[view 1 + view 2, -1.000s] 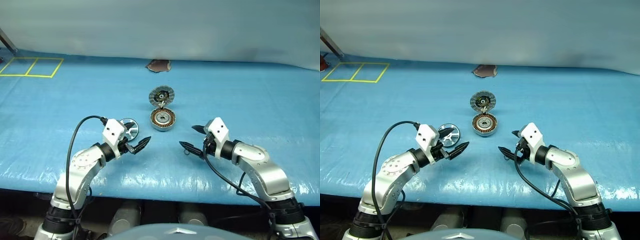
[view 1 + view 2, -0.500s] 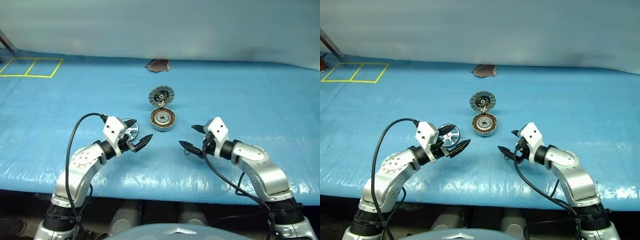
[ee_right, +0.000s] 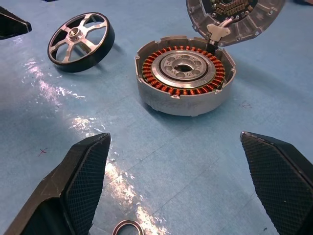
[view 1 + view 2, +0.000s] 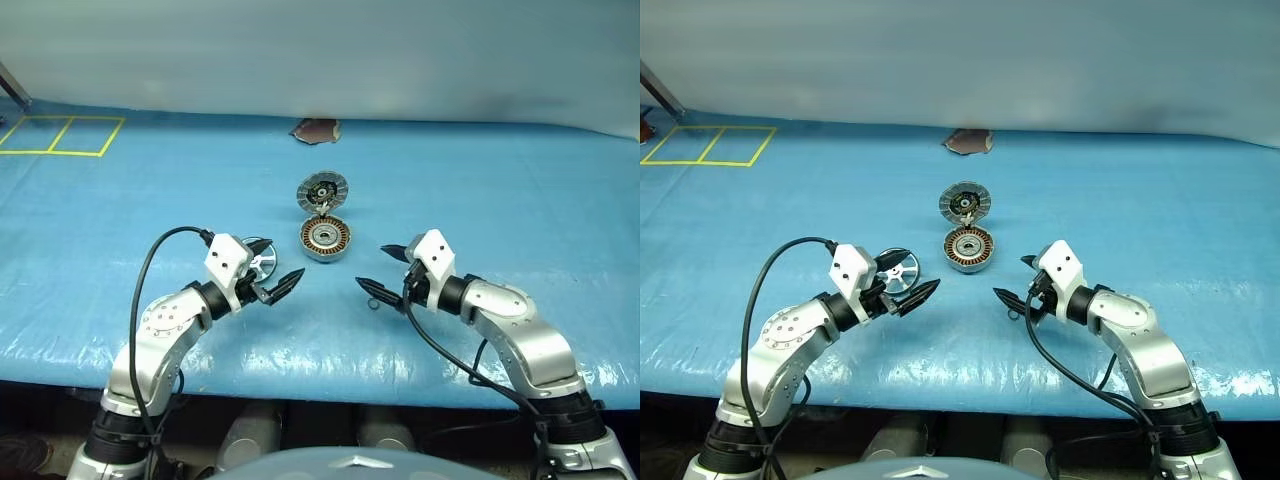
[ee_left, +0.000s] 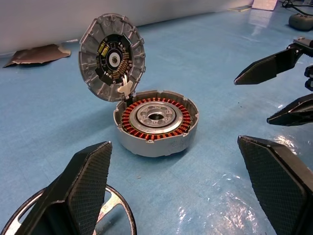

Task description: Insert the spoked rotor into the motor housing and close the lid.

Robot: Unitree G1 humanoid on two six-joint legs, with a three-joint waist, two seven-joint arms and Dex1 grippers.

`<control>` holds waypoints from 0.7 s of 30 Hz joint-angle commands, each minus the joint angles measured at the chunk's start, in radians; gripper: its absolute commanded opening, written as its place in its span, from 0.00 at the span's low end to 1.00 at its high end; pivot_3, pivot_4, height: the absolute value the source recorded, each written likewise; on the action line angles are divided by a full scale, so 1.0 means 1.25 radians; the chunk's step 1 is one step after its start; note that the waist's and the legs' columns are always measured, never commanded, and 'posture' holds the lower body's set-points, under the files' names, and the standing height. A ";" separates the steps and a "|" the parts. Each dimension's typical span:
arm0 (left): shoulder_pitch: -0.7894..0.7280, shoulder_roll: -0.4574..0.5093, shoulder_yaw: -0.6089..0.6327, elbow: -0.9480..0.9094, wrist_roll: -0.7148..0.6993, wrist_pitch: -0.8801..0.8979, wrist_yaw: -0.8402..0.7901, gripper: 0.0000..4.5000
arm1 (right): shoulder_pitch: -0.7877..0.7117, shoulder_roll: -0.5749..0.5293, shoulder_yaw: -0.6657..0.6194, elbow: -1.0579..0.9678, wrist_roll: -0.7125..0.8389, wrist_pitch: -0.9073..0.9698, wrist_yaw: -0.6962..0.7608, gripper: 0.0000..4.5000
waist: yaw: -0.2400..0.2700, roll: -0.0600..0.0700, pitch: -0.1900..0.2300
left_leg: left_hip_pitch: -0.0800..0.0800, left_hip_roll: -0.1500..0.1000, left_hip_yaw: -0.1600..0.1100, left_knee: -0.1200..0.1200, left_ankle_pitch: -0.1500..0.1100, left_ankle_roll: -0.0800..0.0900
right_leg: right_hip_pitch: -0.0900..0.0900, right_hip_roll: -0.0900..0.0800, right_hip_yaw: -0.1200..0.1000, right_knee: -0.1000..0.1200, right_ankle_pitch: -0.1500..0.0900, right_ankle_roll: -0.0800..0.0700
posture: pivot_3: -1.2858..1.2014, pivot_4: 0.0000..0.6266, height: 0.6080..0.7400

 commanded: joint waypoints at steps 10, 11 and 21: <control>0.008 0.016 0.017 -0.020 0.032 -0.048 0.013 1.00 | -0.403 -0.088 0.265 0.137 -0.204 -0.052 0.204 1.00 | -0.007 -0.002 0.001 | 0.000 0.004 0.003 0.001 0.001 0.001 | -0.001 0.001 0.001 0.000 0.002 0.000 | 0.52 0.24 1.00; 0.010 0.017 0.019 -0.021 0.030 -0.049 0.012 1.00 | -0.428 -0.081 0.281 0.154 -0.214 -0.060 0.218 1.00 | -0.007 -0.002 0.001 | -0.001 0.004 0.004 0.001 0.001 0.001 | -0.001 0.000 0.001 -0.001 0.002 0.000 | 0.52 0.24 1.00; 0.039 0.016 0.039 -0.050 -0.013 -0.058 -0.007 1.00 | -0.576 0.006 0.399 0.403 -0.342 -0.184 0.294 1.00 | -0.009 -0.003 0.001 | -0.003 0.005 0.003 0.000 0.002 -0.002 | -0.003 0.000 0.001 -0.001 0.002 0.000 | 0.52 0.24 1.00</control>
